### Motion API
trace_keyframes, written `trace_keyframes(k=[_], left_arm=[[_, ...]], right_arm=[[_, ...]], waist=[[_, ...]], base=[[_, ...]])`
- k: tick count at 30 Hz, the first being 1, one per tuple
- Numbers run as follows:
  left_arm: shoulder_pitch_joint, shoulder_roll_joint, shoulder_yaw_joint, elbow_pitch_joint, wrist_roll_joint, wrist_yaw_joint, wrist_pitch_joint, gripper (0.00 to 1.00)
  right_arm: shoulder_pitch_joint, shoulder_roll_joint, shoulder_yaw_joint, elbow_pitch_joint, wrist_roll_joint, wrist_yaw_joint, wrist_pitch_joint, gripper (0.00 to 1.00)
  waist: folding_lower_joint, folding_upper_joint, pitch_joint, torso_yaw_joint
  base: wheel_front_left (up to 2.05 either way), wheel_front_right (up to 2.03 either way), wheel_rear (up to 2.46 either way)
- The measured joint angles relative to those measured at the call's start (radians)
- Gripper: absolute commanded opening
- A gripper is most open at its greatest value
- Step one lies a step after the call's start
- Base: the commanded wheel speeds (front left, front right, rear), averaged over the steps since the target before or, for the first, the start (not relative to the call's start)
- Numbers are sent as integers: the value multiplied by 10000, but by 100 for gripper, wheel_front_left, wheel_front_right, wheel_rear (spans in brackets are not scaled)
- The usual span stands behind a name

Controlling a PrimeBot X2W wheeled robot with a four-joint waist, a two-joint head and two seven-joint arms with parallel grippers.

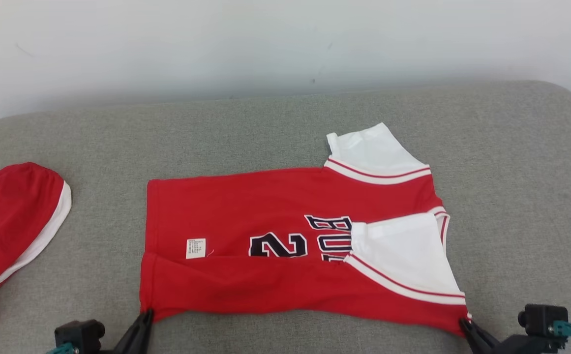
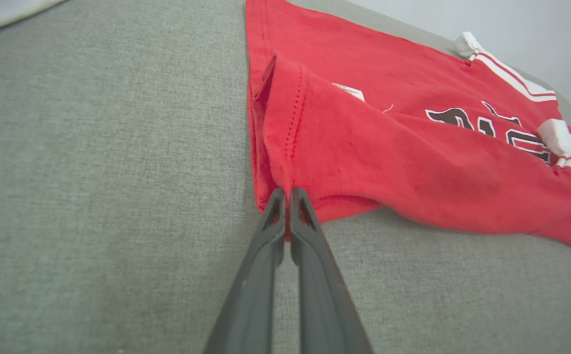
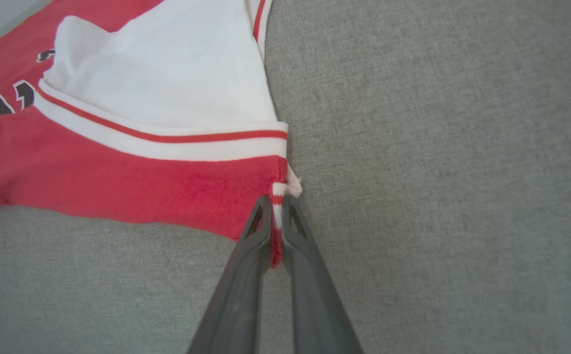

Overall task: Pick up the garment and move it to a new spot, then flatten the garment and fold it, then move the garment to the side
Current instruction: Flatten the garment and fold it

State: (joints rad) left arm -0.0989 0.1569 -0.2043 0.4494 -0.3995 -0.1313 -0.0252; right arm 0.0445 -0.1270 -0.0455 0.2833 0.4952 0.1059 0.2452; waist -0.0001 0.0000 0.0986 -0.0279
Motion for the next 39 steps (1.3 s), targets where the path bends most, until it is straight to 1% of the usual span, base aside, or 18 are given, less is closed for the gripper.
trace_keyframes(k=[3,6,12,17,21,24,25,26,27,28,29,30,31,33,34,39], left_arm=[[386,263,-384,-443,-268,-2,-40,0],[923,545,-631,-959,-750,-6,-121,0],[1485,949,-788,-1544,-1338,-6,-90,0],[1897,1009,-1012,-1850,-1939,-6,100,0],[2212,1233,-1108,-1992,-2115,-6,359,0],[2261,1300,-1152,-2111,-2401,-6,495,0],[2258,1298,-1187,-2125,-2406,-8,545,3],[2253,1304,-1218,-2121,-2403,-6,594,43],[2238,1323,-1248,-2119,-2403,-8,662,91],[2236,1329,-1223,-2107,-2403,-8,675,100],[2236,1350,-1218,-2080,-2391,-8,692,100],[2237,1388,-1216,-2040,-2376,-8,734,100],[2238,1430,-1218,-2013,-2362,-8,780,100],[2238,1465,-1197,-1988,-2341,-8,792,100],[2239,1475,-1174,-1977,-2330,23,821,100],[2236,1680,-815,-1973,-2148,399,713,100]], right_arm=[[645,-215,10,-579,276,82,322,0],[1301,-531,-180,-1342,625,86,646,0],[1971,-779,-389,-2247,1143,90,1197,0],[2372,-809,-339,-2702,1429,98,1710,0],[2531,-894,-476,-3093,1638,96,2004,0],[2637,-940,-485,-3225,1664,79,2263,0],[2697,-940,-502,-3277,1726,69,2362,0],[2758,-940,-506,-3327,1787,58,2443,0],[2786,-936,-481,-3344,1824,8,2546,0],[2785,-940,-424,-3350,1822,-8,2677,0],[2776,-940,-384,-3377,1822,-29,2761,0],[2764,-940,-374,-3404,1816,-107,2813,41],[2752,-947,-380,-3405,1814,-176,2895,100],[2756,-966,-357,-3407,1793,-247,3062,100],[2755,-966,-376,-3411,1758,-366,3095,100],[2716,-1151,-711,-3609,1344,-784,3026,100]], waist=[[0,0,-49,-46],[0,0,-63,-77],[0,1,-55,-81],[0,1,-136,-27],[0,1,-168,26],[1,1,-167,80],[0,0,-165,110],[1,1,-161,145],[1,1,-157,182],[0,1,-152,217],[1,1,-146,241],[0,1,-139,256],[0,1,-134,267],[1,1,-125,290],[1,1,-122,301],[1,1,-100,344]], base=[[0,0,0],[0,0,0],[0,0,0],[0,0,0],[0,0,0],[0,0,0],[0,0,0],[0,0,0],[0,0,0],[0,0,0],[0,0,0],[0,0,0],[0,0,0],[0,0,0],[0,0,0],[0,0,0]])
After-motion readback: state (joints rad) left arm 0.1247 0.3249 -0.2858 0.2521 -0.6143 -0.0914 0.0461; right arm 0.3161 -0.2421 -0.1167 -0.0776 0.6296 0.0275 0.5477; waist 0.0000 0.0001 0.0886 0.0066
